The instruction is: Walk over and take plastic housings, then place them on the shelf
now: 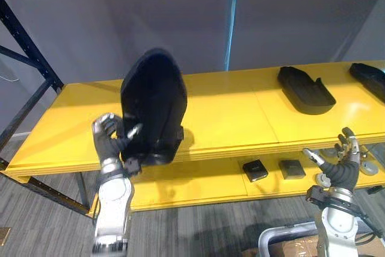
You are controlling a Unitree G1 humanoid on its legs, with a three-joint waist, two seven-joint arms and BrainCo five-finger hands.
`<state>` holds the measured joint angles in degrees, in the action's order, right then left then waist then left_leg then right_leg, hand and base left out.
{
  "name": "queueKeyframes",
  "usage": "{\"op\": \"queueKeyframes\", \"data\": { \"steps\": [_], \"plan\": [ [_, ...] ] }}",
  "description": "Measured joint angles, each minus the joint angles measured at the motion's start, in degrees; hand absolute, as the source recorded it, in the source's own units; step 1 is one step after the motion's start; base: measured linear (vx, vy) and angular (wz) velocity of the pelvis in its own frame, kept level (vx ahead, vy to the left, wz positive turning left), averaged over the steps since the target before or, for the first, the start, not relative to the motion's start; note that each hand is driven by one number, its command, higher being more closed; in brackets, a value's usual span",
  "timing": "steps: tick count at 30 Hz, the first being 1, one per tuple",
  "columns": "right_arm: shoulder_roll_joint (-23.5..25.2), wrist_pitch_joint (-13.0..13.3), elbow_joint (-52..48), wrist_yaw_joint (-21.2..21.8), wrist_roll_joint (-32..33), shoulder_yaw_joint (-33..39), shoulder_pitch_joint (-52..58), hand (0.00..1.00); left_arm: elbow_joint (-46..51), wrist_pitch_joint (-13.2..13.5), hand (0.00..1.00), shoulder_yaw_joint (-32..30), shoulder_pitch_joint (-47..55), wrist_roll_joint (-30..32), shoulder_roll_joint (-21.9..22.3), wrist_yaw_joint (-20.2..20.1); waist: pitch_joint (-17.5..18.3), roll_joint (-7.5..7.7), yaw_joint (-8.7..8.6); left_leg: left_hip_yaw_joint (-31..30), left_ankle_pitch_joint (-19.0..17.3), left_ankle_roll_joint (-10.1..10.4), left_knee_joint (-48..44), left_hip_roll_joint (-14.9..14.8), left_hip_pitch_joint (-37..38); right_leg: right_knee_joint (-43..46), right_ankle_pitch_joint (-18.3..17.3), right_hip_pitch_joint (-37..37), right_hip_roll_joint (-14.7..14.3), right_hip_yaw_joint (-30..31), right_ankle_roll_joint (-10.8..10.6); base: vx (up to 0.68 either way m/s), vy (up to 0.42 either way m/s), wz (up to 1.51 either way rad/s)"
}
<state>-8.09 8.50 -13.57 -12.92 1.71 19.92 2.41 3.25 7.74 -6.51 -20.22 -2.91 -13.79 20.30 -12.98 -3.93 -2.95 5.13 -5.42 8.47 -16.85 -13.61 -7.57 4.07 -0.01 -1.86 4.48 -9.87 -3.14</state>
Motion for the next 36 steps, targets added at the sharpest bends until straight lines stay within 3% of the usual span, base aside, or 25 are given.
{"op": "queueKeyframes", "data": {
  "steps": [2,4,6,8,10,16,20,24,35,36],
  "plan": [
    [1.8,0.1,-3.7,0.4,0.0,-0.8,2.5,0.00,-4.3,0.0,1.00,1.6,-4.7,-4.7,-3.9,-0.5,0.9,2.34,-0.81,2.1,0.9,-1.4,2.2,2.6,0.6,-0.6,0.3,0.9,2.4,1.7,-0.2,0.07,0.246,-0.25],
    [2.1,1.4,-7.1,1.5,0.0,-3.0,4.7,0.00,-8.1,0.0,1.00,2.8,-9.0,-10.0,-7.8,-0.6,1.5,3.46,-2.35,4.4,1.6,-2.6,3.9,4.7,1.3,-0.8,0.9,2.2,4.5,3.4,-1.2,0.06,0.210,-0.31],
    [2.3,1.6,-7.8,2.3,0.0,-5.0,6.6,0.00,-11.7,0.0,1.00,4.5,-14.1,-14.9,-10.3,-1.1,1.7,3.73,-2.95,6.0,1.6,-2.8,4.4,5.4,1.3,-1.1,1.5,3.2,5.2,5.3,-2.0,0.04,0.123,-0.34],
    [2.5,1.5,-7.1,3.4,0.3,-9.6,9.3,0.00,-18.7,0.4,1.00,8.7,-22.8,-23.7,-14.3,-2.4,1.7,3.80,-3.31,7.6,1.7,-3.0,5.5,5.7,1.3,-1.7,2.3,4.7,5.2,7.3,-3.2,0.02,0.057,-0.36],
    [3.6,1.4,-5.4,4.1,0.6,-12.8,10.0,0.00,-24.6,0.5,1.00,13.0,-29.5,-30.8,-17.6,-3.5,1.7,3.80,-4.60,8.2,2.4,-3.0,6.9,5.5,1.2,-2.0,2.4,5.6,4.9,7.8,-3.5,0.02,0.003,-0.20],
    [3.5,1.0,-3.1,5.4,1.3,-22.4,12.2,0.00,-43.6,-0.1,1.00,26.9,-51.7,-43.9,-22.4,-6.9,-1.2,4.16,-6.18,10.0,6.3,-3.0,13.0,5.7,0.3,-3.3,4.0,9.9,4.3,9.6,-3.3,0.01,-0.005,-0.15],
    [3.5,0.7,-2.8,6.3,1.3,-26.7,11.8,0.00,-50.2,-1.2,1.00,29.5,-57.2,-47.8,-24.3,-7.1,-4.0,4.55,-6.92,10.1,8.0,-3.0,15.0,5.7,-1.3,-3.5,4.3,12.2,3.9,9.6,-3.0,0.00,0.000,0.00],
    [3.5,0.1,-2.6,6.6,1.2,-31.0,11.7,0.00,-56.5,-4.0,1.00,32.9,-60.7,-50.4,-27.1,-6.9,-6.7,5.48,-7.24,10.3,9.4,-3.0,16.9,5.6,-2.3,-3.5,4.5,14.2,3.6,9.8,-2.8,0.00,0.000,0.00],
    [3.4,-0.6,-0.4,6.7,0.6,-34.8,11.1,0.00,-58.4,-4.6,1.00,32.8,-63.4,-54.3,-27.6,-5.1,-9.3,6.01,-7.31,10.0,9.6,-3.0,16.9,5.5,-3.3,-3.5,4.6,15.0,3.5,9.5,-2.7,0.02,0.008,0.02],
    [3.4,-0.6,-0.3,6.6,0.3,-35.0,10.9,0.00,-58.4,-4.6,0.00,32.8,-63.4,-54.3,-27.6,-4.6,-9.5,6.00,-7.32,9.9,9.6,-3.0,16.9,5.5,-3.4,-3.5,4.6,15.1,3.5,9.5,-2.7,0.00,0.000,0.00]
  ]
}}
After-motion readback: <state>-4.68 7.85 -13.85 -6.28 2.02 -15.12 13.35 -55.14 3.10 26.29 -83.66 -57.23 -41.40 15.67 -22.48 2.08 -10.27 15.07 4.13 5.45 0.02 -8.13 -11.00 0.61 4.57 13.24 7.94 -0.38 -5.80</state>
